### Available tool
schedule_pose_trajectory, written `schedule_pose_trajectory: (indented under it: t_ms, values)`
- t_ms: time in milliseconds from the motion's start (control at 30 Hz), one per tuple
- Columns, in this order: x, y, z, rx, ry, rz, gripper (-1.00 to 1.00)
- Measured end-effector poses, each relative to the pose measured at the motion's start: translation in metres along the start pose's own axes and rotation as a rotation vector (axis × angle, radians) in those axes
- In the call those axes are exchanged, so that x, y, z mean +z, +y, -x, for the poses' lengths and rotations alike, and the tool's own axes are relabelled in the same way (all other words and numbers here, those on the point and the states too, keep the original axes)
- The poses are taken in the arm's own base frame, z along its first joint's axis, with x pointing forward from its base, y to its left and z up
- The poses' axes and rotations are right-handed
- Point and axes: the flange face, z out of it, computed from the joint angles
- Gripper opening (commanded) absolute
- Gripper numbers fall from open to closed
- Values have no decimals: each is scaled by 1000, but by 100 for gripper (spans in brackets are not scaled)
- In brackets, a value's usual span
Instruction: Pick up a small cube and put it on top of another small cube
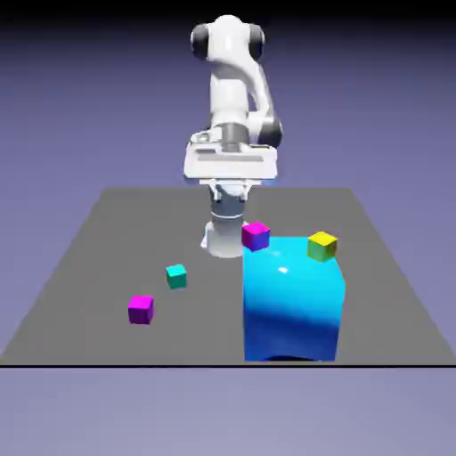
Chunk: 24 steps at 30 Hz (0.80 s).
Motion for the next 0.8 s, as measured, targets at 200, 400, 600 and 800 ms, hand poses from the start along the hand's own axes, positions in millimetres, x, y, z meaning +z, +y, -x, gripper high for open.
schedule_pose_trajectory:
  t_ms: [200,400,600,800]
  values:
    - [76,125,-16,411,-269,338,0]
    - [110,255,6,843,-517,638,0]
    - [105,355,45,1241,-710,855,0]
    - [140,369,86,1240,-712,852,0]
